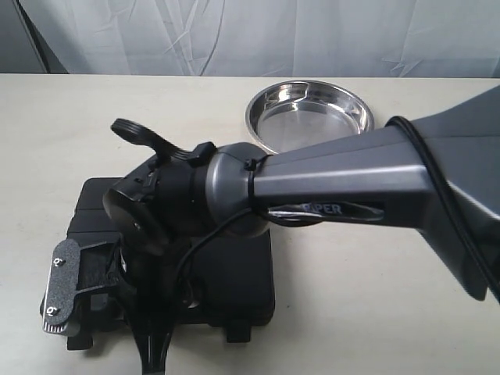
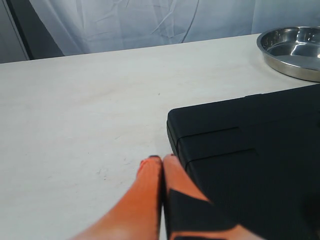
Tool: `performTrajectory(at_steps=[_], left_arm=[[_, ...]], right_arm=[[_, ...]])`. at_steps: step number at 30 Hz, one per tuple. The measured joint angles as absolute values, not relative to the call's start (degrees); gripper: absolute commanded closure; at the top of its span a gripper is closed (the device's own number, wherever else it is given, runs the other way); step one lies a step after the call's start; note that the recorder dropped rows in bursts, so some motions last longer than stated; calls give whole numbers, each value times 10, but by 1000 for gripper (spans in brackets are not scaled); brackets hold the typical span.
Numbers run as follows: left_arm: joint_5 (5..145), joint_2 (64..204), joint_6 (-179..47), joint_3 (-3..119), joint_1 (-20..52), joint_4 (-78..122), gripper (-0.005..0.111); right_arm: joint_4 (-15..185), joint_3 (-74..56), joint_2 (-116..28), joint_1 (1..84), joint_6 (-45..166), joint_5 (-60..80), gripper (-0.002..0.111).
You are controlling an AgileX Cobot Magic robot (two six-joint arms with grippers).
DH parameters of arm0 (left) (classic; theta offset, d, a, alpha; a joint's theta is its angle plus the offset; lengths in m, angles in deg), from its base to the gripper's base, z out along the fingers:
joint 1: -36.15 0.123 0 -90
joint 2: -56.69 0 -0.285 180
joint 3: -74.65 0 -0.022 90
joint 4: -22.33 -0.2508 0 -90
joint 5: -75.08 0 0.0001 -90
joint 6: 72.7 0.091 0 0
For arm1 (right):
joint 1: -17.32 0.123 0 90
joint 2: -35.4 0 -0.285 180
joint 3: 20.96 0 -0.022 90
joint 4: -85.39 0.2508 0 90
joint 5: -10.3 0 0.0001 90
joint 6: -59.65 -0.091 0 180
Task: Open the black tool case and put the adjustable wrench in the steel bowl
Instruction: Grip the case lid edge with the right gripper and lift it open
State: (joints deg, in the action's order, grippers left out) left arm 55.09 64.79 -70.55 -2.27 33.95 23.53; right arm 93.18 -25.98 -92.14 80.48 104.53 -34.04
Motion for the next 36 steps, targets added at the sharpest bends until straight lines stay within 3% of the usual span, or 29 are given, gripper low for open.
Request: performTrajectory(at_steps=[36], left_arm=[[551, 648, -705, -23, 340, 235, 107]], right_arm=[[895, -260, -858, 805, 1022, -370, 109]])
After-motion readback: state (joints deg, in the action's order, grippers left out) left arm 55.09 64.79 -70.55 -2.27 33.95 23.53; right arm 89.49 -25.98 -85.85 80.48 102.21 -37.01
